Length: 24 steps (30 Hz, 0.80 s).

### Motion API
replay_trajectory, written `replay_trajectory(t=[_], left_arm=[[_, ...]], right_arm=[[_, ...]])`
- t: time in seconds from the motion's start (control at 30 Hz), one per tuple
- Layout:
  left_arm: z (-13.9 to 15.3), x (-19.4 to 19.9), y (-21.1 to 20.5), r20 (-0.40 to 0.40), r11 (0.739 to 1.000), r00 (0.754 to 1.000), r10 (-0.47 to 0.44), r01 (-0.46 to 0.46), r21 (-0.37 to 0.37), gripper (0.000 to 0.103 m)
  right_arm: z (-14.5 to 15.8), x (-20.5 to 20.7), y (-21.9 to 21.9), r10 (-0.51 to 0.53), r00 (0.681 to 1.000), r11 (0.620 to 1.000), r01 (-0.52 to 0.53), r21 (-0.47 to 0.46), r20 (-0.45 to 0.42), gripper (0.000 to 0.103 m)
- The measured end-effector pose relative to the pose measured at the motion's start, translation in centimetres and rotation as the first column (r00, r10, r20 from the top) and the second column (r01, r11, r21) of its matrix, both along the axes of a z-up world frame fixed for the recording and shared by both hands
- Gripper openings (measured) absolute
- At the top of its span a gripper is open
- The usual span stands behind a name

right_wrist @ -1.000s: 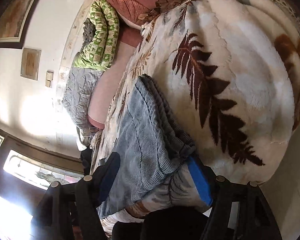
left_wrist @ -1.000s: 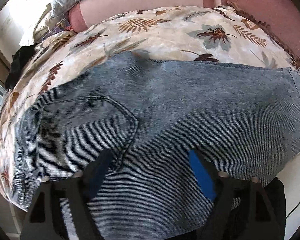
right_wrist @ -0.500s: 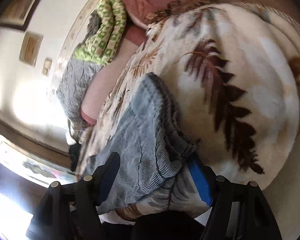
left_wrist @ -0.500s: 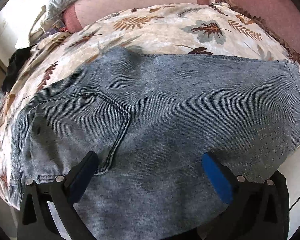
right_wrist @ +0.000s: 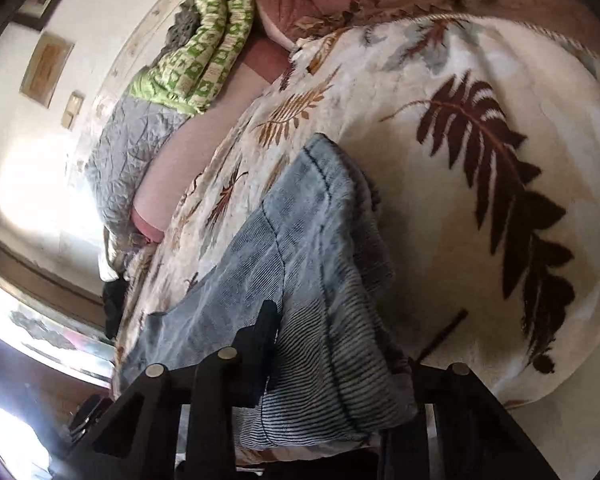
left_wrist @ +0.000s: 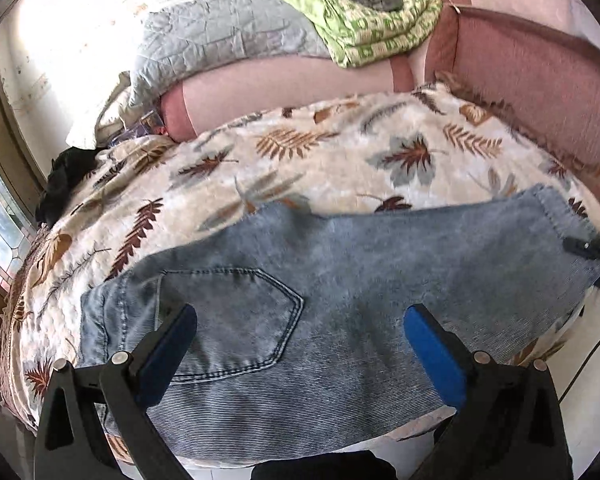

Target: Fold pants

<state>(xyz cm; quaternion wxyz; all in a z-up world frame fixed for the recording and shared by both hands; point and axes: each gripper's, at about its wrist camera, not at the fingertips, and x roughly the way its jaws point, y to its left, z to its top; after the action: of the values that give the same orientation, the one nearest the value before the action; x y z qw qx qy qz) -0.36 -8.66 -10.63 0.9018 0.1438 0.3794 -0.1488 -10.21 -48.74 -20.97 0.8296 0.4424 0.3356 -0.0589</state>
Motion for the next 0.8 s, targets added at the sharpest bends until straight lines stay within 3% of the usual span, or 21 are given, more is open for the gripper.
replay_trajectory(t=[0.17,0.37,0.47,0.53,0.67,0.8], left_arm=[[1.0,0.0,0.7,0.012,1.000,1.000,0.005,-0.005,-0.026,0.103],[1.3,0.1,1.7,0.007,0.999,1.000,0.010,-0.009,-0.049,0.103],[0.9,0.2,2.1,-0.004,0.999,1.000,0.012,-0.012,-0.043,0.103],[0.3,0.4,2.6,-0.019,0.999,0.999,0.028,-0.029,-0.025,0.103],[-0.9,1.6,5.5,-0.040,0.993,0.992,0.117,-0.116,0.011,0.103],[-2.3,3.3,10.2,-0.041,0.962,0.963,0.265,-0.262,0.078,0.103]], right_arm=[[0.0,-0.1,-0.3,-0.004,1.000,1.000,0.005,0.022,-0.026,0.034],[0.9,-0.2,0.2,0.013,0.997,1.000,-0.013,0.008,-0.071,0.056],[2.4,-0.6,0.1,-0.007,0.990,0.994,-0.008,-0.108,-0.139,0.056],[4.1,-1.5,-0.3,-0.073,0.983,0.977,0.036,-0.212,-0.167,0.056],[8.7,-3.0,0.3,-0.167,0.982,0.907,0.115,-0.406,-0.093,0.056],[10.5,-1.1,4.1,-0.053,0.995,0.853,-0.002,-0.522,-0.089,0.056]])
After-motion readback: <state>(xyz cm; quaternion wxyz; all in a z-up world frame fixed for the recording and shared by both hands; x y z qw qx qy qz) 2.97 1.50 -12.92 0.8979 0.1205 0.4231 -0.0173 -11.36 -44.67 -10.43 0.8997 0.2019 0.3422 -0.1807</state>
